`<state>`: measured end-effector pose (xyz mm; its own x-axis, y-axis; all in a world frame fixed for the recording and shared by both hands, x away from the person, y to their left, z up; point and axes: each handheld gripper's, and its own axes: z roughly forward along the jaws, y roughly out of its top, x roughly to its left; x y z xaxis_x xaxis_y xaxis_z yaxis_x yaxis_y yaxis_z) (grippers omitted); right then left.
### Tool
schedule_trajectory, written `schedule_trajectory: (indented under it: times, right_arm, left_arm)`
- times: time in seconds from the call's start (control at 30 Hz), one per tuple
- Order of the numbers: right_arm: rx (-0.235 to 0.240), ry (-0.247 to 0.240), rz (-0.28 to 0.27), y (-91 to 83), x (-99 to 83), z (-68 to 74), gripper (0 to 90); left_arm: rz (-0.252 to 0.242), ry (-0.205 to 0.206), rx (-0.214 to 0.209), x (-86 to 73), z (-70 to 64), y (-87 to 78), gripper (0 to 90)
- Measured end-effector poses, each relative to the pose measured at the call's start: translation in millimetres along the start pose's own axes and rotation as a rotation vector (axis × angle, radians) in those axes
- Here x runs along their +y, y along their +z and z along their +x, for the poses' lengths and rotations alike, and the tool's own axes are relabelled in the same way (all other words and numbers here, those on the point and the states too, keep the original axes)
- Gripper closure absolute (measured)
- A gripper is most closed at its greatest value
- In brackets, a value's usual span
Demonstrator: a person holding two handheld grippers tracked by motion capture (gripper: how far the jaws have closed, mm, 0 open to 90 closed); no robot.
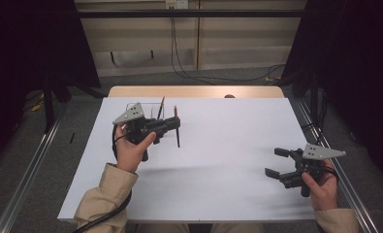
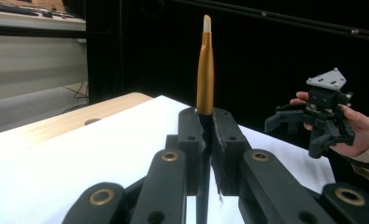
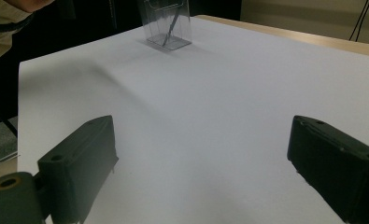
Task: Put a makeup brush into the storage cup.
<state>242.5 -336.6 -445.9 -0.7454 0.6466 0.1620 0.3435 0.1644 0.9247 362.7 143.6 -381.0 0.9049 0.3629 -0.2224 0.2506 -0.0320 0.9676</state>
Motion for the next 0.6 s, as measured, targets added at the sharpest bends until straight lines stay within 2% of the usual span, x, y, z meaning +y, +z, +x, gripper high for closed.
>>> schedule_trajectory:
  times: [0.33, 0.6]
  right_arm:
    - [0.001, 0.000, -0.002, -0.5, -0.6, 0.0, 8.1]
    - [0.000, 0.000, 0.000, -1.7, -1.1, 0.2, 8.1]
  left_arm:
    - [-0.004, 0.010, 0.032, 11.5, 9.0, -3.0, 83.5]
    - [-0.021, -0.007, 0.053, 18.6, 18.4, -6.3, 83.5]
